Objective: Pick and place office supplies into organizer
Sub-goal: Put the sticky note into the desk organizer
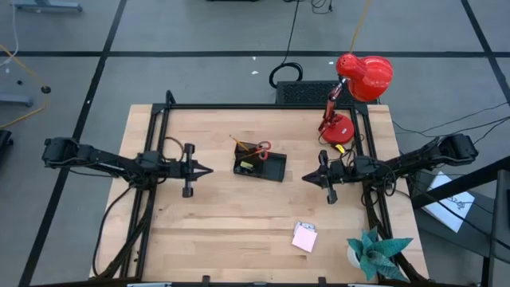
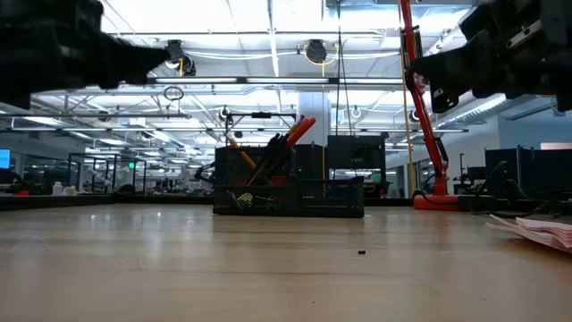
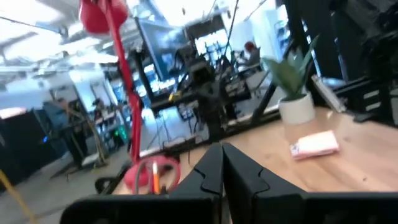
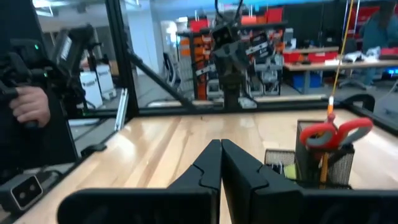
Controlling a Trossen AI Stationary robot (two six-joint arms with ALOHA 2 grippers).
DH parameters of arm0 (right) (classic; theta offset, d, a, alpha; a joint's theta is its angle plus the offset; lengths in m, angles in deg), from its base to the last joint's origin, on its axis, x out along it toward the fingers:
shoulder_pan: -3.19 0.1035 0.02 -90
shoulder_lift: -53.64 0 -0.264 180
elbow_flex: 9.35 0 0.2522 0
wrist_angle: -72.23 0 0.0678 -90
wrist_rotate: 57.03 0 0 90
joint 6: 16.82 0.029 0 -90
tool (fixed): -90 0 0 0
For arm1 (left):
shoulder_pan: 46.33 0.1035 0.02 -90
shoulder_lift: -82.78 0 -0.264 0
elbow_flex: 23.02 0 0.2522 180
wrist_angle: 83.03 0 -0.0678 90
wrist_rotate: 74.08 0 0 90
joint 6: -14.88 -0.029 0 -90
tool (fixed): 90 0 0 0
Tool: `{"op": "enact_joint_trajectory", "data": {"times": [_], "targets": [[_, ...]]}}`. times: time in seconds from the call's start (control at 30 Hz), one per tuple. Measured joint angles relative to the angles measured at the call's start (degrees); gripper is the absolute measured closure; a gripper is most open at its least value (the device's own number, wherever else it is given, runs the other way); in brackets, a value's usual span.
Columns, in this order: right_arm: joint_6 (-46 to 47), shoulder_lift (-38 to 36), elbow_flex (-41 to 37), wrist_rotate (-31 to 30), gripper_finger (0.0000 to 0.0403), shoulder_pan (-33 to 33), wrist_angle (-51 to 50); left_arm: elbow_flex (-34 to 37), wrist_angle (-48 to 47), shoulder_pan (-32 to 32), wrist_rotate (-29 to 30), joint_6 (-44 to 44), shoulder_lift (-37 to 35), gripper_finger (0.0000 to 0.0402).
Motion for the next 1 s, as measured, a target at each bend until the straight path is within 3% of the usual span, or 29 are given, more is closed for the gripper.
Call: {"op": "enact_joint_trajectory", "data": {"times": [0.2,0.37,0.43,0.63,0.83,1.0], "targets": [[0.07,0.05,-2.62,0.07,0.0399,0.0,5.8,-2.29,-7.53,-4.43,4.51,-0.04,-6.29,0.0392],[1.31,0.02,-3.44,0.07,0.0399,0.0,7.36,-13.18,-32.15,-11.94,12.18,-2.59,-8.94,0.0398],[1.33,-0.02,-3.46,0.08,0.0399,0.0,7.95,-16.02,-36.28,-16.35,13.98,-4.85,-8.94,0.0398],[2.98,0.0,-3.57,0.08,0.0399,0.03,7.86,-13.97,-32.28,-23.89,21.82,-13.19,-10.69,0.0395],[2.24,0.0,-3.62,0.09,0.0399,1.84,8.44,-9.13,-30.2,-24.28,22.02,-15.18,-20.27,0.0394],[-0.17,0.0,-3.65,0.08,0.0399,2.95,11.66,-4.38,-25.88,-21.61,18.51,-12.76,-27.0,0.0399]]}}
